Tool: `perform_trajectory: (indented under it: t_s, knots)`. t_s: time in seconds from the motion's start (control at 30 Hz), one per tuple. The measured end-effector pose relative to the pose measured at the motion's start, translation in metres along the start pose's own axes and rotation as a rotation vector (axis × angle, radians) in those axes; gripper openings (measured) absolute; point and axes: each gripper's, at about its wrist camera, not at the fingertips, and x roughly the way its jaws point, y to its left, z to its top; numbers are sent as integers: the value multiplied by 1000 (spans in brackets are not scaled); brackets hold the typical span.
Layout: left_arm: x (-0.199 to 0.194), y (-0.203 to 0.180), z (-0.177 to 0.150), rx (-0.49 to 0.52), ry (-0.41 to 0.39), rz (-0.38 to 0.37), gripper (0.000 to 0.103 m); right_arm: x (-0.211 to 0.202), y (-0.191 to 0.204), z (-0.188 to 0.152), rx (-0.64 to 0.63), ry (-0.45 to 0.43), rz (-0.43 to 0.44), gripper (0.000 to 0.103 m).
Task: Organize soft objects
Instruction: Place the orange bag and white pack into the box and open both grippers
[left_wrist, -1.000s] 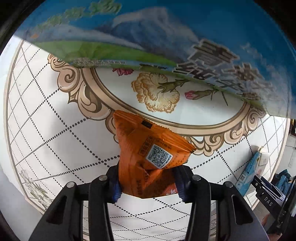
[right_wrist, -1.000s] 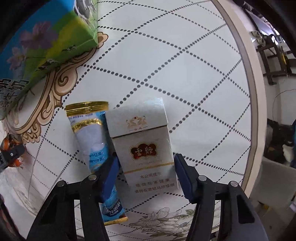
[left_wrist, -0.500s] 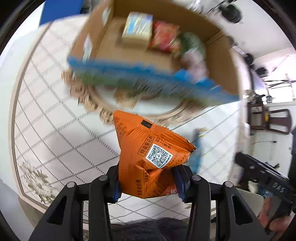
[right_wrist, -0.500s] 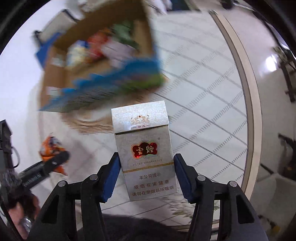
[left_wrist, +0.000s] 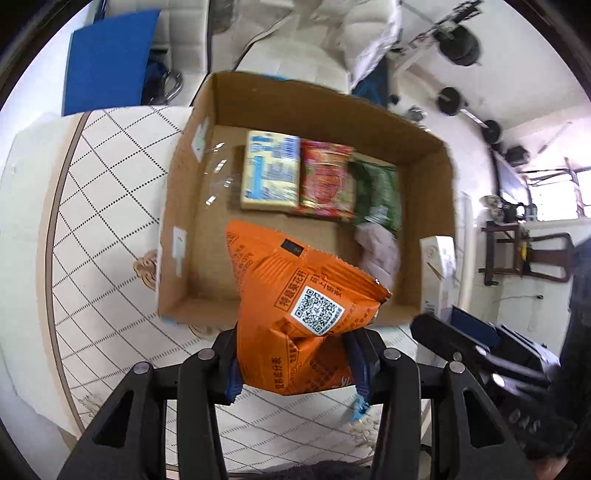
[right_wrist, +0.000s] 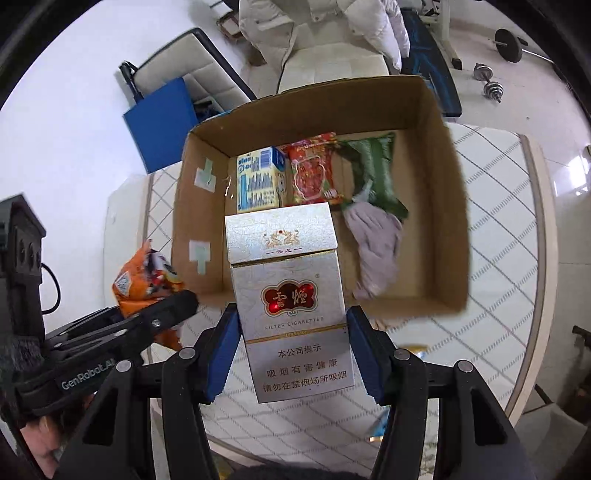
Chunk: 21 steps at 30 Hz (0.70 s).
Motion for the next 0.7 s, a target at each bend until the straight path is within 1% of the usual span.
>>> perform_trajectory:
  t_s: [0.03,0.1,0.23,0.33,0.47,0.57,0.63,0.67,0.7]
  knots:
    - [10,4,12,-5,20,6,43,9,1,7,4,14,-6,61]
    - [23,9,19,-16,44,23,43,27,3,20,15,48,-25,61]
    - [49,14,37,-18,98,54,43,55,4,31,28,96,-62,61]
    - [59,13,42,-3,116,81,43,70,1,36,42,115,-80,61]
    - [67,17,45,-3,165,106,45,81,-3,39,56,134,-90,61]
    - [68,19,43,-7,164,114,45,89,-5,38,67,171,-81,62]
    - [67,17,40,24,160,146,46,90,-5,36,58,166,-105,69]
    - [66,16,39,35,154,164,48,90,-5,35,52,161,-112,73]
    - [66,16,38,43,151,180,55,89,-5,34,51,157,-115,74]
